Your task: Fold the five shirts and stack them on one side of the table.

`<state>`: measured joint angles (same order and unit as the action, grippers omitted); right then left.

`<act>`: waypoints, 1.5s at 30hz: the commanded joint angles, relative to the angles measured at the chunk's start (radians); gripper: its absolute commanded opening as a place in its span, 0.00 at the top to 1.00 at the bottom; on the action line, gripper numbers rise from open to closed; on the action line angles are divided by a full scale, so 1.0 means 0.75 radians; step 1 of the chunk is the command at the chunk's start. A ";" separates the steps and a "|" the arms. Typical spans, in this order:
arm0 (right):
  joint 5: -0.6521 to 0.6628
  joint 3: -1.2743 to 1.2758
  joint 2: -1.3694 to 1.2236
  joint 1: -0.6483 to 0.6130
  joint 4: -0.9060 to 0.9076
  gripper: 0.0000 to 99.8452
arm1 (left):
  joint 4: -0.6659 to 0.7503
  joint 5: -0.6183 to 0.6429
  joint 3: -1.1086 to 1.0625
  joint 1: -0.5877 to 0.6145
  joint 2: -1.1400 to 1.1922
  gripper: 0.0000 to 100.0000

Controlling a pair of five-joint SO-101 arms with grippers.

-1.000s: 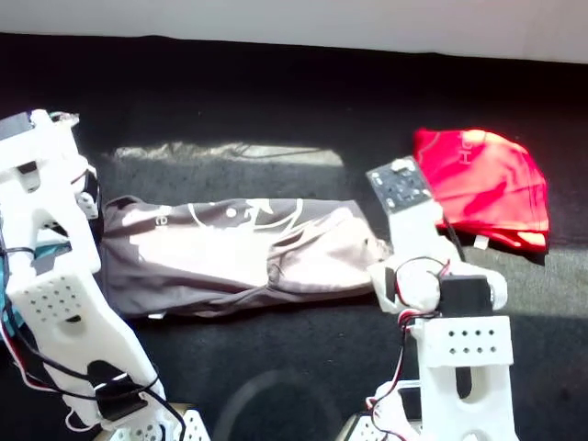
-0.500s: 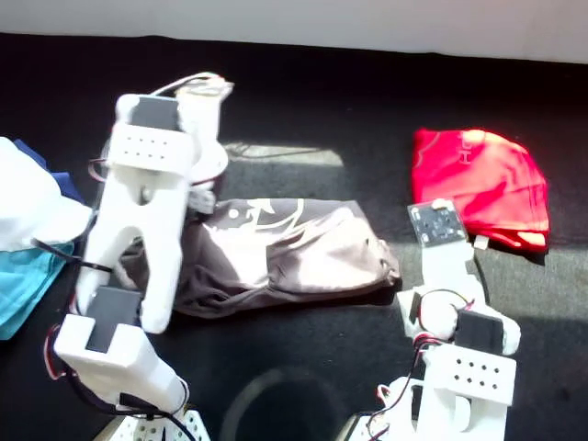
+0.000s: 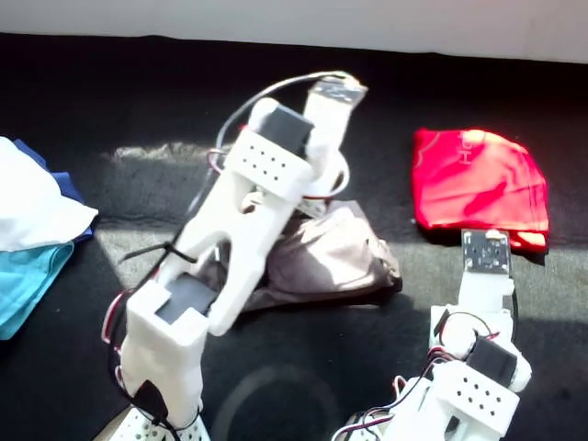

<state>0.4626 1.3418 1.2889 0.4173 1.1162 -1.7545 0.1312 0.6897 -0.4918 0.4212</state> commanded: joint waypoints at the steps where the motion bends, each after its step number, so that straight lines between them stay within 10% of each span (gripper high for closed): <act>1: 0.012 0.077 0.042 0.050 -0.079 0.99 | -0.008 0.010 0.193 -0.116 0.073 0.99; 12: 0.012 0.216 0.142 0.050 -0.075 0.99 | -0.010 0.010 0.564 -0.220 0.490 0.99; 19: 0.012 0.226 0.146 0.040 -0.050 0.99 | -0.016 0.010 0.713 -0.212 0.521 0.80; 27: 0.014 0.222 0.146 0.040 -0.056 0.99 | -0.018 0.008 0.746 -0.013 0.330 0.84; 30: 0.014 0.220 0.146 0.038 -0.056 0.99 | -0.018 -0.041 0.647 0.122 0.242 1.00; 45: 0.014 0.218 0.142 0.038 -0.099 0.99 | 0.274 -0.117 -0.625 0.318 -0.116 0.99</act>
<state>0.4641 1.5198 1.3901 0.4465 1.0533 -1.6471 0.0483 0.3859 -0.2417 0.4442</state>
